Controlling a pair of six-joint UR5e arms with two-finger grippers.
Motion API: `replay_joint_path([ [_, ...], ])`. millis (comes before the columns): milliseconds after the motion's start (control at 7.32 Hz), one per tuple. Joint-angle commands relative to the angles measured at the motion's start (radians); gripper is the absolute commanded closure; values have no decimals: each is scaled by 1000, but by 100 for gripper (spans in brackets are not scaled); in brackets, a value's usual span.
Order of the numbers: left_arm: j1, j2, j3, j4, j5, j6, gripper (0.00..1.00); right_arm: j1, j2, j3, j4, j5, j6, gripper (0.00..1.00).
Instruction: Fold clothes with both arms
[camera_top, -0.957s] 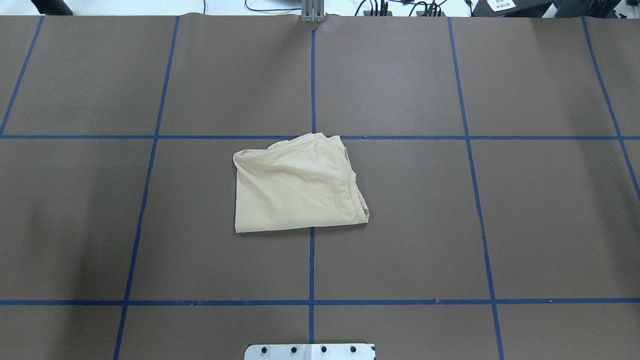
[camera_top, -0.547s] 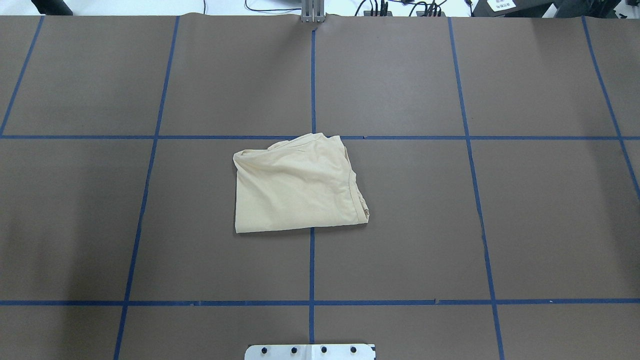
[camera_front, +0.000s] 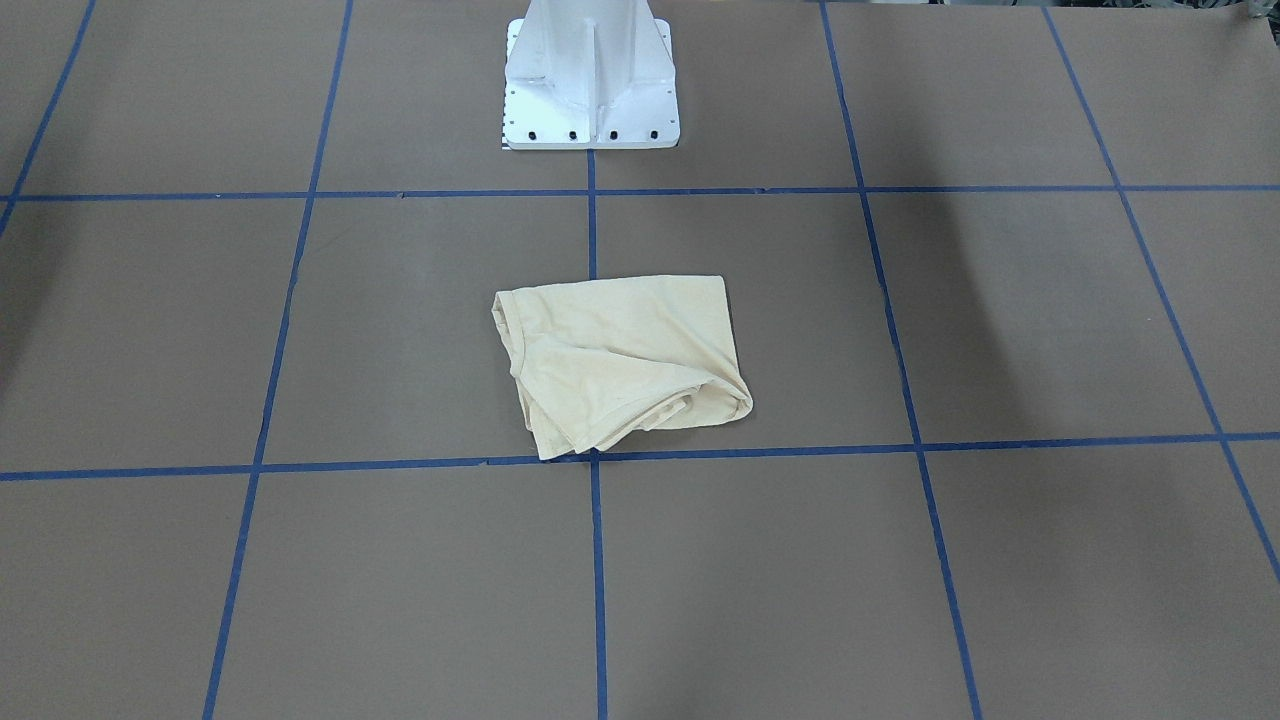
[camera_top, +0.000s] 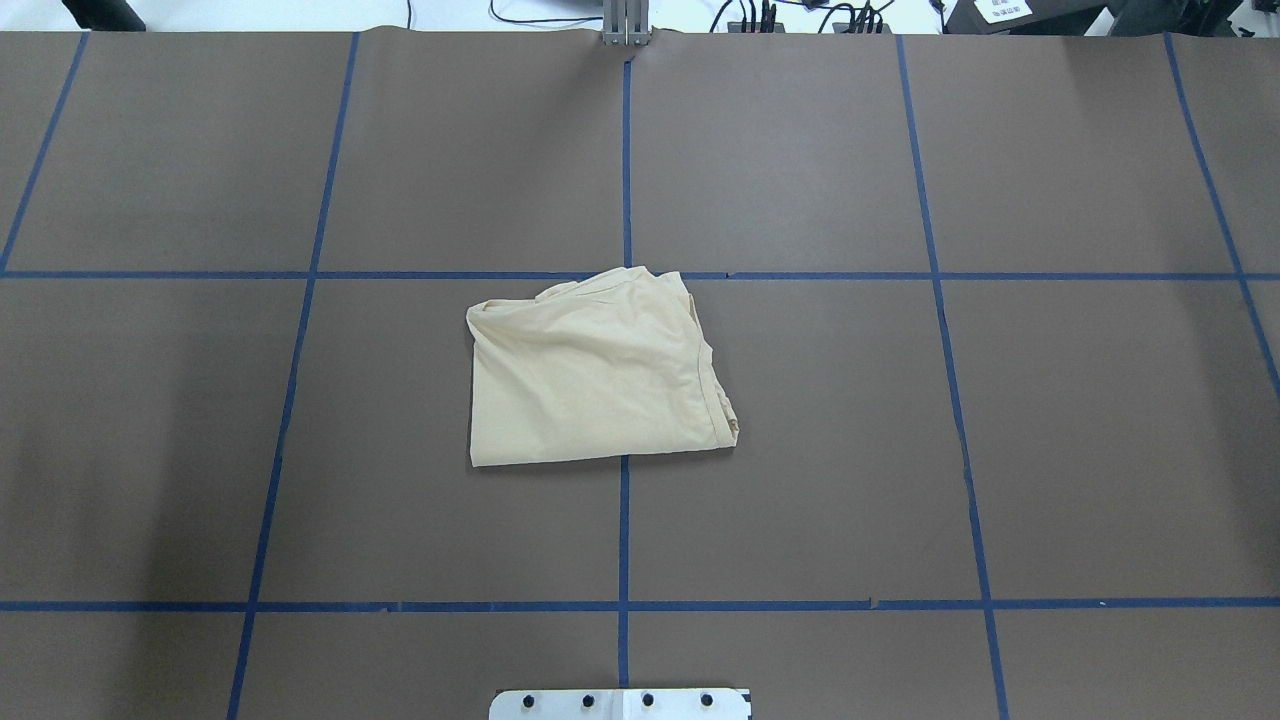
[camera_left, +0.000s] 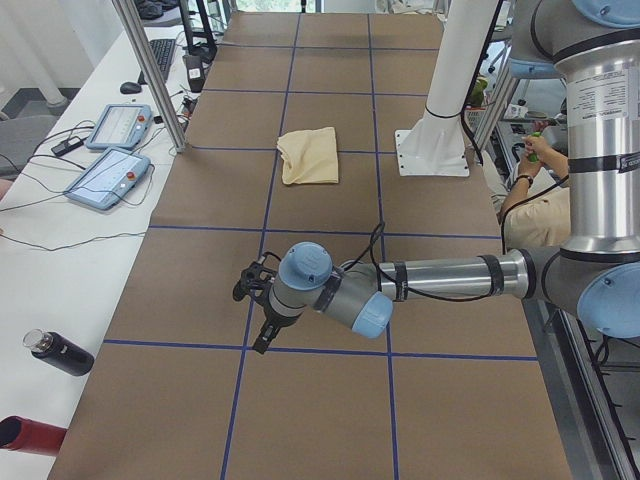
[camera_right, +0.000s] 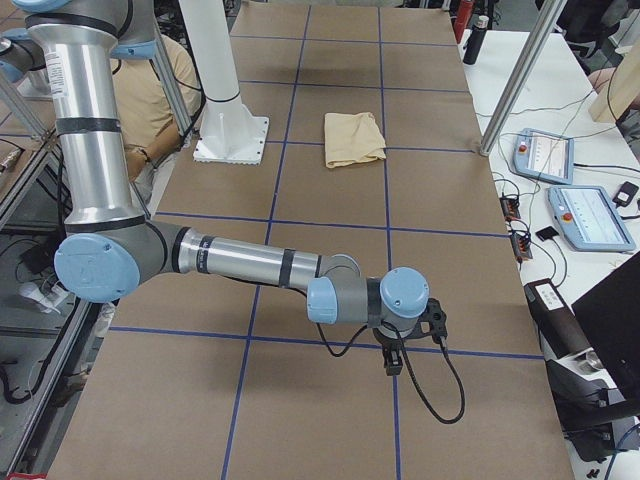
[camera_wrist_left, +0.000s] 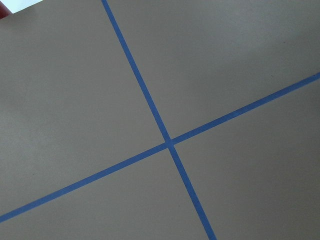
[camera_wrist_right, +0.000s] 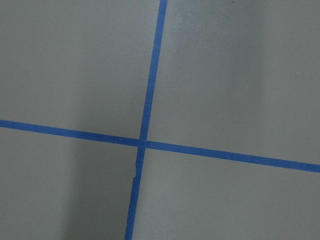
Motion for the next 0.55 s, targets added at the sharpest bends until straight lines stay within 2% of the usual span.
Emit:
replay_joint_path([
  [0, -3, 0, -68, 95, 0, 1, 0, -1, -16, 6, 2, -13, -1, 0],
  [273, -9, 60, -103, 94, -43, 2, 0, -1, -27, 8, 2, -8, 1, 0],
  [410, -9, 62, -97, 86, -34, -1, 0, -1, -28, 8, 2, -10, 1, 0],
])
